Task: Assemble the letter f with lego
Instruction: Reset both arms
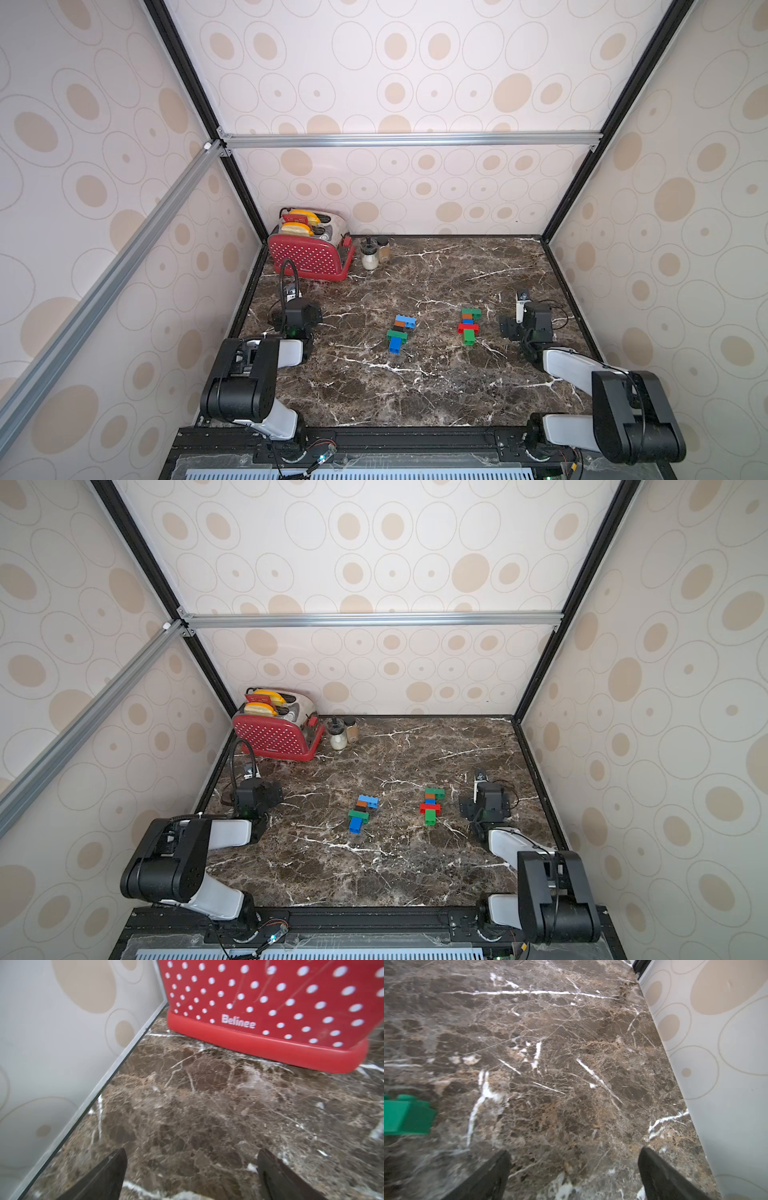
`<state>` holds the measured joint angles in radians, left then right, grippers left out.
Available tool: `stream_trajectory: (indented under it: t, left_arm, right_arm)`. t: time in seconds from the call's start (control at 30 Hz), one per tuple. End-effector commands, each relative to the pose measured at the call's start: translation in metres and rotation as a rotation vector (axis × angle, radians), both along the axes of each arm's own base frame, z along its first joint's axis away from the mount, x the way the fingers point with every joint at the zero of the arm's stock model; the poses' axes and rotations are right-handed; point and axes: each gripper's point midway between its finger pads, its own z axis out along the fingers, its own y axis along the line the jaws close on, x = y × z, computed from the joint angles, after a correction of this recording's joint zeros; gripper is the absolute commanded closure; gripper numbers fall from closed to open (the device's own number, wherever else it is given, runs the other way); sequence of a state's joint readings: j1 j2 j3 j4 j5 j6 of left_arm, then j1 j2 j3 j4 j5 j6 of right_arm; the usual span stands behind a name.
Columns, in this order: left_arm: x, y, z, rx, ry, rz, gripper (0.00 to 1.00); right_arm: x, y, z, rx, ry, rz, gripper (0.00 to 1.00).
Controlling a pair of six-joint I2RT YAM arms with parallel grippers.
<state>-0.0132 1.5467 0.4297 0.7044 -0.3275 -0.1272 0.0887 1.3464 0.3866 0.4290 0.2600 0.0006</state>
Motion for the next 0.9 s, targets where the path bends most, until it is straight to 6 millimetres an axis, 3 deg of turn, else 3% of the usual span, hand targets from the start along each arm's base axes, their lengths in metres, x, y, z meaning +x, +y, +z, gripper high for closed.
stream_trajectory:
  t: [0.0,0.03,0.13,0.87]
  left_arm:
    - [0.013,-0.002,0.027,0.045,-0.109,-0.042,0.01]
    - [0.012,-0.002,0.028,0.044,-0.113,-0.044,0.01]
    - [0.012,-0.003,0.029,0.045,-0.117,-0.044,0.01]
    - [0.013,-0.005,0.029,0.045,-0.117,-0.054,0.01]
  right_arm:
    - [0.036,-0.015,0.034,0.030,-0.232,-0.072,0.00]
    - [0.040,-0.018,0.023,0.047,-0.234,-0.064,0.00]
    - [0.046,0.000,0.018,0.037,-0.185,0.024,0.00]
    - [0.046,0.000,0.021,0.030,-0.207,0.030,0.00]
